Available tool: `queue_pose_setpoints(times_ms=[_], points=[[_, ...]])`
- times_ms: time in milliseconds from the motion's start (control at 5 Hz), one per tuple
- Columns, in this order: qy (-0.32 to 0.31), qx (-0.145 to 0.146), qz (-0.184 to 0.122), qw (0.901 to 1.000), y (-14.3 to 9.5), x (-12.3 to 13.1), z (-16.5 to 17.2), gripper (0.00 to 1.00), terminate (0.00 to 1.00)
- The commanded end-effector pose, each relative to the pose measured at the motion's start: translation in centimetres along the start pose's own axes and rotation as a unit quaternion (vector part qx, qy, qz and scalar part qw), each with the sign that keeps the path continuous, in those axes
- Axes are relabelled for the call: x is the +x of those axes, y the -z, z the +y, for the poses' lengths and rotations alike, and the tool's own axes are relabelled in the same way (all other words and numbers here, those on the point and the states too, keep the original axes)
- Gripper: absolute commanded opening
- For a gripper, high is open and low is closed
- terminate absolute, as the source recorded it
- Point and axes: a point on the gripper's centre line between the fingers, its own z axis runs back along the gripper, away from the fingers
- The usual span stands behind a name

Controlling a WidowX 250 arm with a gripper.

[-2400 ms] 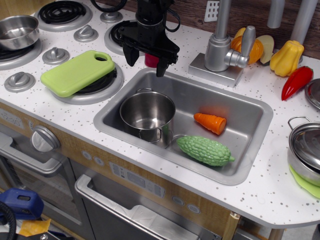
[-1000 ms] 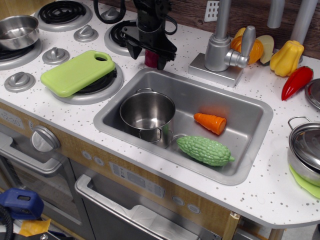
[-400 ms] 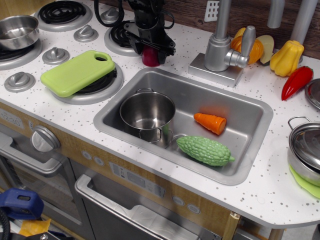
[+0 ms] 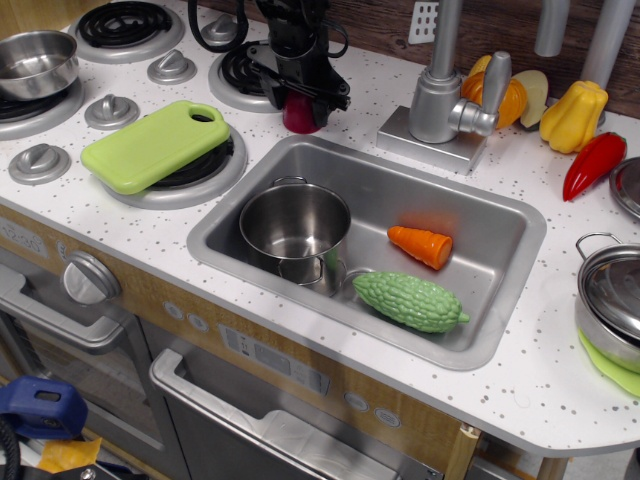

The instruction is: Put sweet potato in pot which is in sink

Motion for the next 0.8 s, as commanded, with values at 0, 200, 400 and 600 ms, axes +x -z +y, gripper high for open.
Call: queue_pose_setpoints(times_ms=[0,200,400,600], points=[[-0.013,0.043,-0.006,0.999,-7.3,1.4,-0.8,0.0,0.0],[-0.048,0.055,0.029,0.9969,-9.8,-1.2,-2.4,0.0,0.0],[-0.094,0.07,0.058,0.9915,-10.4,-4.0,-3.6,0.0,0.0],[-0.128,0.043,0.077,0.9879,-10.6,-5.7,-4.1,0.0,0.0]])
